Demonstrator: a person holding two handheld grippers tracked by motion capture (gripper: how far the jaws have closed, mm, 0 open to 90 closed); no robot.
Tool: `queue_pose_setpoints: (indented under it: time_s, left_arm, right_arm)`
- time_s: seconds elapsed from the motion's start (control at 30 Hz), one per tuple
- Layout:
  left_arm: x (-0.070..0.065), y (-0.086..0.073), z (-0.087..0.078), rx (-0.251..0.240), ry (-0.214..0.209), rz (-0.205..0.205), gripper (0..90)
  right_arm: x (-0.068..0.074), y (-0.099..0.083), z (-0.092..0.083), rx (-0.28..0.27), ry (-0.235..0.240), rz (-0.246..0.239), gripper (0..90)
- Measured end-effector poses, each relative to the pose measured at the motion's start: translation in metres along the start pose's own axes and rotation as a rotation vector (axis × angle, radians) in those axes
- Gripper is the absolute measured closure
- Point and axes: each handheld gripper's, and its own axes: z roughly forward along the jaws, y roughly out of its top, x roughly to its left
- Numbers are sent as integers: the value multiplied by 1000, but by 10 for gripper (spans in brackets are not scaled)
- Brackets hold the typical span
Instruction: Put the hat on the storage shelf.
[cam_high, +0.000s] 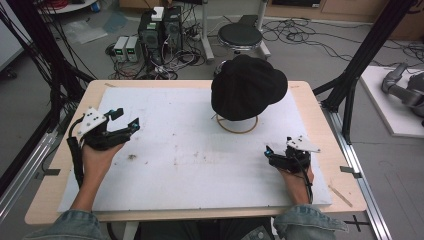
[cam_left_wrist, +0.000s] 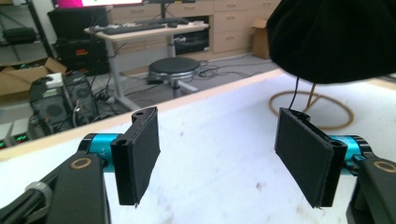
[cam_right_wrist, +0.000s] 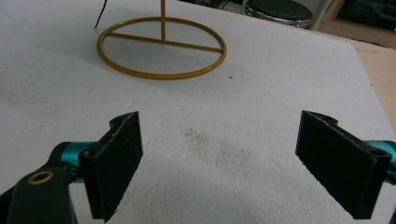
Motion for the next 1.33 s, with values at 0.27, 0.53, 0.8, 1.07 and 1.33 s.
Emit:
queue_pose_setpoints:
  time_s: [0.27, 0.53, 0.8, 1.07, 1.33]
  left_arm:
    - [-2, -22, -20, 21, 26, 6, 306]
    - [-4, -41, -35, 34, 57, 3, 306]
    - [-5, -50, -44, 35, 74, 3, 306]
    - [-5, -54, -46, 40, 78, 0, 306]
    - [-5, -57, -46, 54, 75, -17, 298]
  right_arm:
    - [3, 1, 1, 3, 5, 0, 145]
    - [4, 3, 4, -2, 5, -4, 145]
    - [5, 4, 7, 0, 6, -5, 145]
    - [8, 6, 9, 5, 15, -9, 145]
    - [10, 6, 10, 5, 22, -14, 145]
